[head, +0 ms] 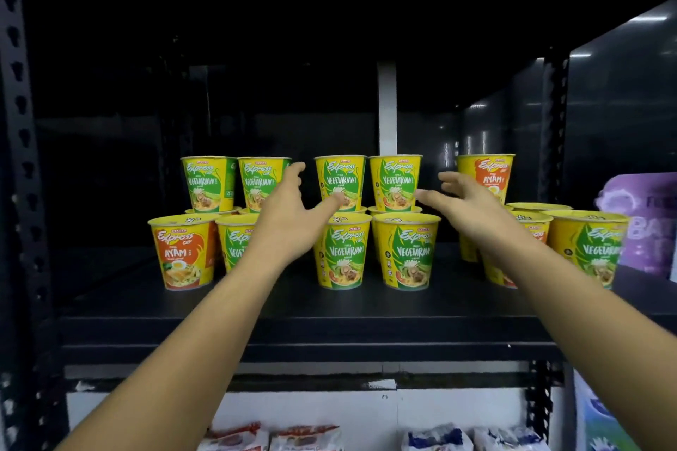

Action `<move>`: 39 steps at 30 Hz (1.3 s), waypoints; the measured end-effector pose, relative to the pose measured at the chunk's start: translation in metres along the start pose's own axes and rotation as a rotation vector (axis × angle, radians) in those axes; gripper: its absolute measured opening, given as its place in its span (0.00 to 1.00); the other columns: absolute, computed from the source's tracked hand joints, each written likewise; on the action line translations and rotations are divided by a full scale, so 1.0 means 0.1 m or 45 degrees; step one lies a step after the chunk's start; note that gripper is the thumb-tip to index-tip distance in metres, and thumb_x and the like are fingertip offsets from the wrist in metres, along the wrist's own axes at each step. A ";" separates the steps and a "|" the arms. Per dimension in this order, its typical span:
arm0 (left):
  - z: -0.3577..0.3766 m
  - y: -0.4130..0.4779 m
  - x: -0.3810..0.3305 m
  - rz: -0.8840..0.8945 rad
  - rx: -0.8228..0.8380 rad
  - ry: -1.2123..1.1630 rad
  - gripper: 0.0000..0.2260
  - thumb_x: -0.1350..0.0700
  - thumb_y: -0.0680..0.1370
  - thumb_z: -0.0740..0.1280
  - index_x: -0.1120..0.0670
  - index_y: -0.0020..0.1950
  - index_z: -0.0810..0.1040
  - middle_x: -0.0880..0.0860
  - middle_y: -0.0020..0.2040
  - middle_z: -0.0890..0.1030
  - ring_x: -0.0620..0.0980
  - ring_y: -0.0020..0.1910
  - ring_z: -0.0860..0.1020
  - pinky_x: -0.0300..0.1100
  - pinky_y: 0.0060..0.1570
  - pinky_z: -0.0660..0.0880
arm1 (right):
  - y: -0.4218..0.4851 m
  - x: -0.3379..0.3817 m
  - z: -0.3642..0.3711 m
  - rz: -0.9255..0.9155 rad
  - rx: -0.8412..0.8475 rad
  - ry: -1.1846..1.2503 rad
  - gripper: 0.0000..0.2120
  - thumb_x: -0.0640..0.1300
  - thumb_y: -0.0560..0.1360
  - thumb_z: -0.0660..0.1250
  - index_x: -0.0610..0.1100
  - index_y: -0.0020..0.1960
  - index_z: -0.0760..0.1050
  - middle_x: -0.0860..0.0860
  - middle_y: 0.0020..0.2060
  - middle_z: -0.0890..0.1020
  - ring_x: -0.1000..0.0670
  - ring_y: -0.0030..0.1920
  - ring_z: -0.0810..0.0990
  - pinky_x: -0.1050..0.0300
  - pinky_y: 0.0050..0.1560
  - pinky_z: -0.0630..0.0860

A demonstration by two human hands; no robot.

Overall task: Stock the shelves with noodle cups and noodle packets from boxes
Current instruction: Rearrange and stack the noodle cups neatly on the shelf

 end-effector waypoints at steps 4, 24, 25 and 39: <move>0.11 0.40 0.01 -0.227 0.157 0.067 0.39 0.40 0.76 0.74 0.50 0.81 0.61 0.54 0.76 0.71 0.56 0.72 0.72 0.46 0.60 0.70 | 0.34 0.03 0.18 0.227 0.202 -0.204 0.38 0.58 0.70 0.78 0.44 0.73 0.71 0.47 0.69 0.76 0.44 0.66 0.75 0.44 0.68 0.71; 0.66 0.82 0.37 -0.560 0.478 0.077 0.18 0.50 0.72 0.80 0.57 0.55 0.81 0.54 0.48 0.86 0.51 0.45 0.84 0.42 0.37 0.77 | 0.99 -0.39 0.64 0.387 0.544 -0.307 0.27 0.50 0.60 0.85 0.41 0.55 0.83 0.45 0.45 0.88 0.43 0.47 0.88 0.43 0.53 0.84; 0.67 0.82 0.38 -0.566 0.482 0.075 0.19 0.50 0.72 0.81 0.57 0.57 0.81 0.54 0.49 0.86 0.51 0.46 0.85 0.42 0.36 0.77 | 0.99 -0.39 0.63 0.389 0.536 -0.304 0.26 0.50 0.61 0.85 0.41 0.54 0.83 0.45 0.45 0.88 0.43 0.46 0.87 0.43 0.53 0.84; 0.46 0.66 0.19 -0.389 0.326 0.182 0.30 0.40 0.75 0.75 0.54 0.70 0.71 0.49 0.60 0.77 0.49 0.53 0.76 0.44 0.48 0.72 | 0.76 -0.43 0.46 0.363 0.366 -0.045 0.33 0.63 0.68 0.78 0.43 0.64 0.76 0.47 0.49 0.87 0.45 0.47 0.87 0.48 0.47 0.83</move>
Point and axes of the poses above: each hand's wrist, its own y-axis towards the middle knuckle, its own z-axis out of the palm, x = y × z, the point moved 9 cm from there along y, towards the middle knuckle
